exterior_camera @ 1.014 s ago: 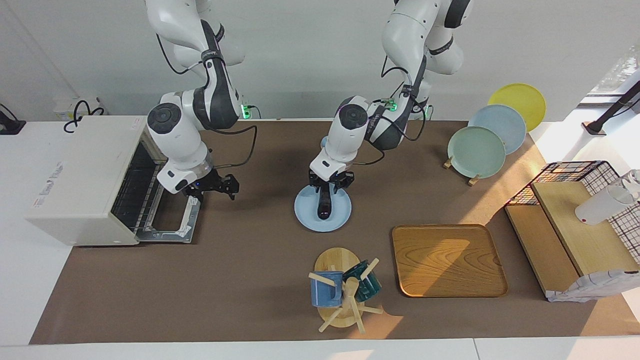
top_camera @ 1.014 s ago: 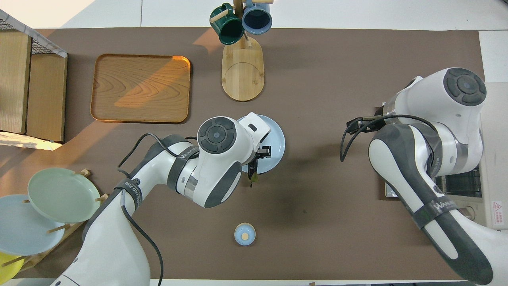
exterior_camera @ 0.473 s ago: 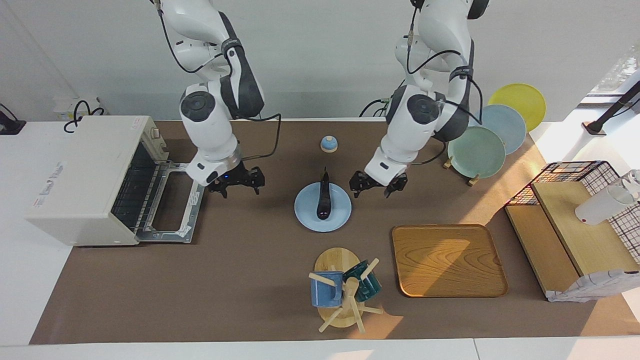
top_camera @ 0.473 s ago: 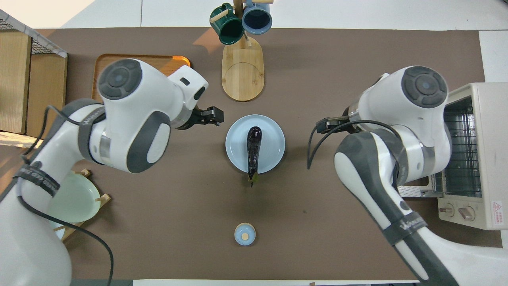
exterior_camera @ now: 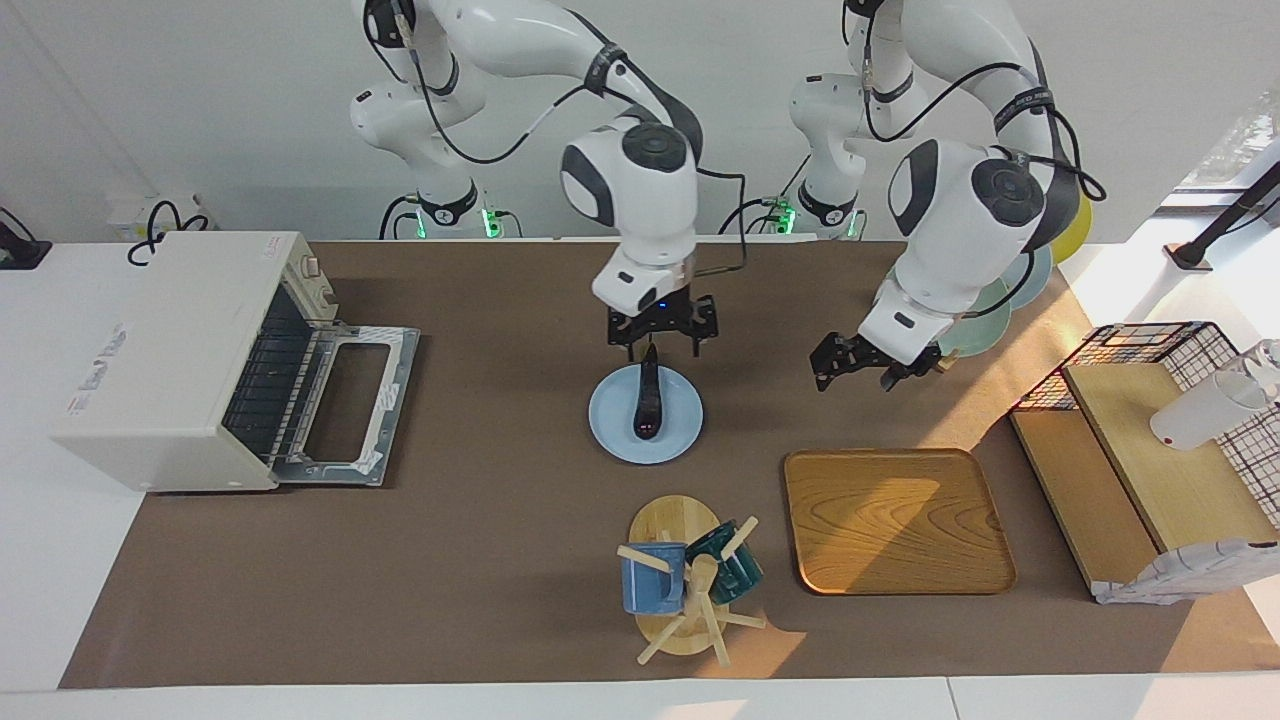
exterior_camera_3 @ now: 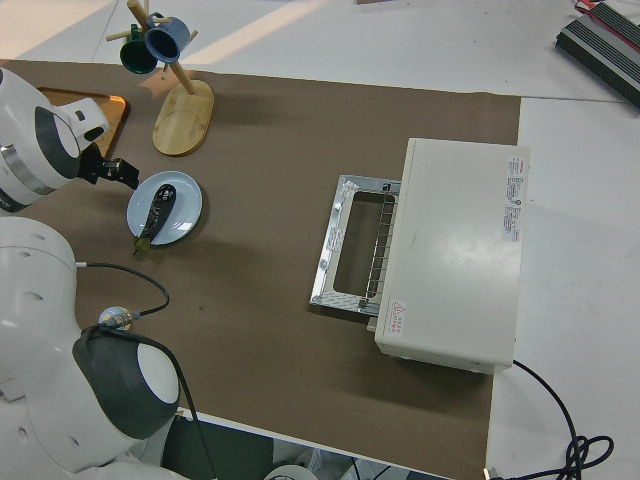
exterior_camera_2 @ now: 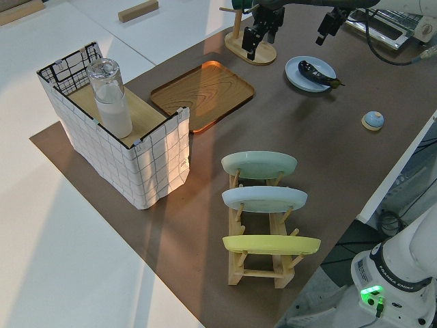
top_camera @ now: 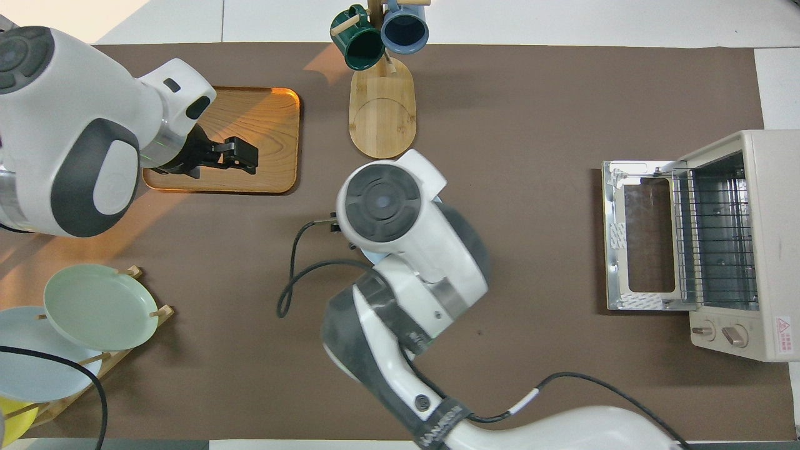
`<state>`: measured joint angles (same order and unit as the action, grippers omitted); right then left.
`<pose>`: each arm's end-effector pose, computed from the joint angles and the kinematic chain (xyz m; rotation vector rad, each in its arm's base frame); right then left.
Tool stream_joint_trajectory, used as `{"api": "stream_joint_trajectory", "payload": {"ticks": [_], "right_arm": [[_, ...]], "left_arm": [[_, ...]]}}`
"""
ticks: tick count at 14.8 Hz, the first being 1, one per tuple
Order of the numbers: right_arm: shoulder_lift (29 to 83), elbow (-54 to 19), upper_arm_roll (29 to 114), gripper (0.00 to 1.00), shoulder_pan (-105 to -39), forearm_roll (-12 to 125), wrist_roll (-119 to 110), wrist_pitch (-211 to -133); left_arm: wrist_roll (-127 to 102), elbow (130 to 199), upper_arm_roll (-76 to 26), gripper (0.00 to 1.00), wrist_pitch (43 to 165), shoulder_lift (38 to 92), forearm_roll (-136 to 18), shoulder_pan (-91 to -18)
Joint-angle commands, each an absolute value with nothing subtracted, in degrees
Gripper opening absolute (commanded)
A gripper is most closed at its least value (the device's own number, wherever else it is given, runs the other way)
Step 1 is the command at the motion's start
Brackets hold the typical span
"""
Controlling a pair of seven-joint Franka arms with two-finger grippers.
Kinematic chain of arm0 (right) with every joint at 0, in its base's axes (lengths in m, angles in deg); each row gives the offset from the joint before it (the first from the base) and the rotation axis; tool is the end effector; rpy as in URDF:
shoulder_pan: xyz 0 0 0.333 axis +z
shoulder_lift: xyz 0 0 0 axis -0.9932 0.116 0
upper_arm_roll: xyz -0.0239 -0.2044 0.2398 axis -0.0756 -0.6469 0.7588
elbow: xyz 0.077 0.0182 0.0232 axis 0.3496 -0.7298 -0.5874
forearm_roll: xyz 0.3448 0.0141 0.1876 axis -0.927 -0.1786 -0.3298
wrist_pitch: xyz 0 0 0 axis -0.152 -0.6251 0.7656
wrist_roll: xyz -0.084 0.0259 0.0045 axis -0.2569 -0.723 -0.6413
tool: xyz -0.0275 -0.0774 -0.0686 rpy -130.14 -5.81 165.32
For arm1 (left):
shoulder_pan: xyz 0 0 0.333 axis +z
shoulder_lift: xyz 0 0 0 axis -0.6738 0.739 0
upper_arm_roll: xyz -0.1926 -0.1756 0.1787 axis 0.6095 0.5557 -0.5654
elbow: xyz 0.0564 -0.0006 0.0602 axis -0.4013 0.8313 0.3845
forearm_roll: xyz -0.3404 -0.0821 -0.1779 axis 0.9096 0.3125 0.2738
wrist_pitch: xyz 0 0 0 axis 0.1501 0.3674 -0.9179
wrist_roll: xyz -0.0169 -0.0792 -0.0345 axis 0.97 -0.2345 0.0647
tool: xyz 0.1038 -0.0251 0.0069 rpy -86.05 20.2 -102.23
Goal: Put eggplant into oven
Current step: 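Release the eggplant and withdraw the left gripper while the right gripper nears the plate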
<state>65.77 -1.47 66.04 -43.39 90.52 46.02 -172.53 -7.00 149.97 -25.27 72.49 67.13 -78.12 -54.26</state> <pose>0.5213 0.4548 0.4119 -3.1086 -0.0147 -0.1411 0.6032 -0.1611 0.4900 3.0379 -0.0764 -0.0273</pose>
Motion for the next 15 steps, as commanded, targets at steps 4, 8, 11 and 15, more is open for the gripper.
{"api": "stream_joint_trajectory", "payload": {"ticks": [4,8,11,15], "right_arm": [[71.76,-1.77,65.64,0.95,-43.26,93.13,48.52,-182.08],[70.27,-7.55,65.73,0.66,-42.91,92.33,48.52,-187.16],[69.30,-11.26,66.43,0.60,-42.64,92.33,48.44,-190.96],[68.33,-14.07,66.52,0.48,-42.56,92.33,48.09,-191.57]], "left_arm": [[-1.02,150.91,-24.79,1.00,65.88,61.03,-80.74,-48.86],[-0.84,155.12,-24.80,1.00,64.81,57.07,-80.83,-47.90],[-0.84,157.06,-24.88,1.00,64.82,55.48,-80.83,-47.72],[-0.84,155.75,-24.88,1.00,64.64,55.83,-80.83,-47.72]]}}
